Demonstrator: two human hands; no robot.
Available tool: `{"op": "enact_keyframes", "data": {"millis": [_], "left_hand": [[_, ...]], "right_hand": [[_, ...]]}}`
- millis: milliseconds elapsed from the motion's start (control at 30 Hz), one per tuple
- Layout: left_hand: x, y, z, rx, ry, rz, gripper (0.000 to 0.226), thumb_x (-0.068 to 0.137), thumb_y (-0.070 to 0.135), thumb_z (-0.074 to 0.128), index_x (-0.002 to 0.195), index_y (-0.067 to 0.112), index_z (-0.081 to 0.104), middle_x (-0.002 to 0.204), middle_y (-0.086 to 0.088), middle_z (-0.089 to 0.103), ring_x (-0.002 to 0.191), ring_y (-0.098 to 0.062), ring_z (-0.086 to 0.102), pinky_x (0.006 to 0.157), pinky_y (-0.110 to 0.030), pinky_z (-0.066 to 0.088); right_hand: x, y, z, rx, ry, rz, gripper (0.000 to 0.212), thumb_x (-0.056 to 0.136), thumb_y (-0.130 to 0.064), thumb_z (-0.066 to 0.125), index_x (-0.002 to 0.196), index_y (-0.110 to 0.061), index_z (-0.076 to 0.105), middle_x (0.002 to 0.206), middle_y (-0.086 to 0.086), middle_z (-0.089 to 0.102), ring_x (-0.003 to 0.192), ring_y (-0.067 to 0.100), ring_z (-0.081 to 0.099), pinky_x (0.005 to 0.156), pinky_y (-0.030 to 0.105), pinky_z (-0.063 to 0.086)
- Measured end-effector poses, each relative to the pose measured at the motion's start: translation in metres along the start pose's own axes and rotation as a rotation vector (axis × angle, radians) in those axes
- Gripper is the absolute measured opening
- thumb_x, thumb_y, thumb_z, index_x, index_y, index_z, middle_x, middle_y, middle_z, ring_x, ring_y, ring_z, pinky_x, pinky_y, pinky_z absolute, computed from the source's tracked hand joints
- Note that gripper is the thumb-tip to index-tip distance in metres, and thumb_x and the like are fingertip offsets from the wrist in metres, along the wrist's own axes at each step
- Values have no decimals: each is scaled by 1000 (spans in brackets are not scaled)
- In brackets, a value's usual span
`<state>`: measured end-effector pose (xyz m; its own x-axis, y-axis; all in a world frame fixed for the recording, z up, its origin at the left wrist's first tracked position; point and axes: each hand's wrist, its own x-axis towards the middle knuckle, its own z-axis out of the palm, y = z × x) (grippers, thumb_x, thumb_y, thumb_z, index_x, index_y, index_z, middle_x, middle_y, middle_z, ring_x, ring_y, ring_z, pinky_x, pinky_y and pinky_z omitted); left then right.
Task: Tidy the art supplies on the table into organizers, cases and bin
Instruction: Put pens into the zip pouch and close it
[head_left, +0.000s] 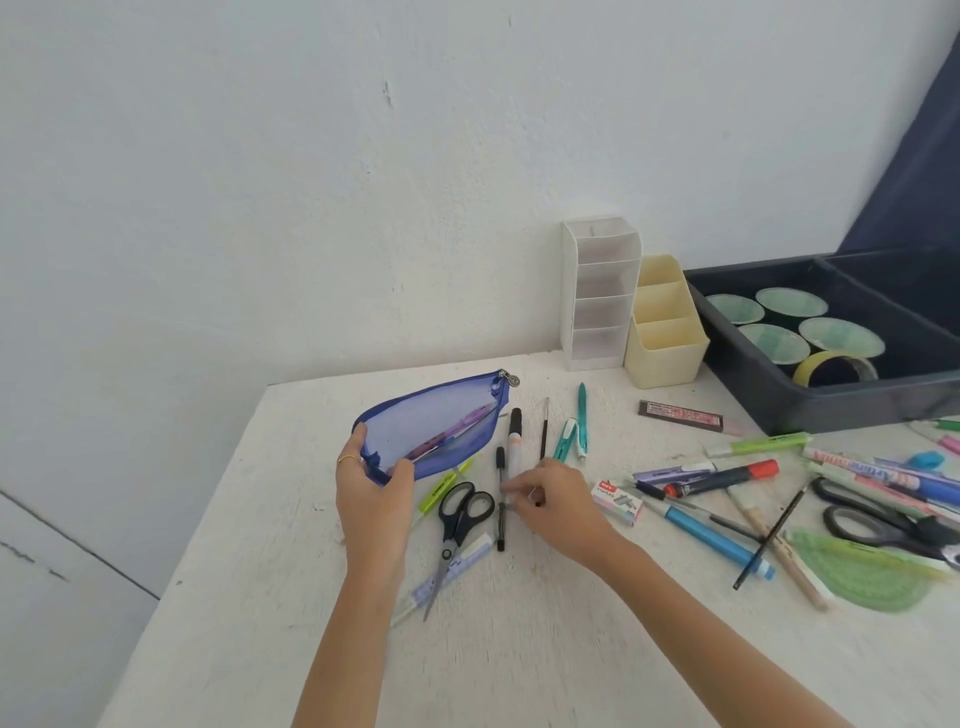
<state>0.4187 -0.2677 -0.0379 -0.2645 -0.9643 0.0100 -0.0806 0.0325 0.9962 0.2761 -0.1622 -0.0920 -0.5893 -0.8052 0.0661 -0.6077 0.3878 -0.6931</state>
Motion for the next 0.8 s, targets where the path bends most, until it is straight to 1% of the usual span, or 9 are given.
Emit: {"op": "enact_keyframes", "data": {"millis": [67,200,333,400,433,500,533,667,800], "left_hand": [[0,0,3,-3,9,-2,59,88,3,56,140,22,37,133,-7,48,119,-21,51,95,-30,45],[1,-1,8,-6,23,-5,59,88,2,56,140,21,37,132,-8,49,118,-23,52,94,-30,45],[3,-1,14,0,23,-20,59,88,2,57,140,22,38,131,-11,50,117,-26,52,96,-35,46],[4,-1,16,0,24,-20,58,87,2,57,139,22,38,130,-11,50,117,-26,53,94,-34,46],[4,-1,16,-2,24,-20,58,87,2,57,139,22,39,130,-10,50,117,-25,53,94,-34,46],[6,0,17,-3,26,-19,58,87,1,57,139,23,39,131,-9,50,118,-24,52,95,-34,46],[7,0,18,-2,25,-19,58,87,1,56,138,23,39,131,-8,50,118,-24,52,96,-34,47],[8,-1,23,4,13,-25,59,87,1,56,139,23,39,131,-7,50,117,-23,52,94,-33,47],[2,1,32,2,-22,-28,59,88,1,56,140,21,36,132,-7,48,118,-22,51,92,-29,46]], "right_hand": [[2,3,-6,52,32,-10,22,89,-8,57,102,-17,72,96,3,63,83,13,56,75,18,43],[12,12,-13,20,202,80,22,88,-6,54,102,-10,70,98,5,65,76,9,52,72,14,39],[29,16,-15,-15,251,225,21,92,-12,54,106,-6,68,100,7,68,81,16,61,74,24,50],[35,20,-19,31,341,310,20,93,-13,53,108,-9,65,107,8,63,84,18,60,71,28,54],[36,24,-22,47,393,342,19,94,-14,53,109,-10,63,109,8,60,83,17,58,66,26,54],[40,33,-28,61,451,393,20,93,-16,55,111,-10,59,111,8,56,83,15,54,56,16,43],[42,38,-31,71,453,415,22,92,-16,56,113,-8,59,111,9,57,85,15,55,57,15,40],[49,48,-33,83,363,472,34,87,-22,65,115,-3,59,110,13,61,91,22,60,75,29,51],[51,43,-36,77,296,448,24,86,-15,65,100,4,65,94,14,67,78,22,64,64,28,53]]}}
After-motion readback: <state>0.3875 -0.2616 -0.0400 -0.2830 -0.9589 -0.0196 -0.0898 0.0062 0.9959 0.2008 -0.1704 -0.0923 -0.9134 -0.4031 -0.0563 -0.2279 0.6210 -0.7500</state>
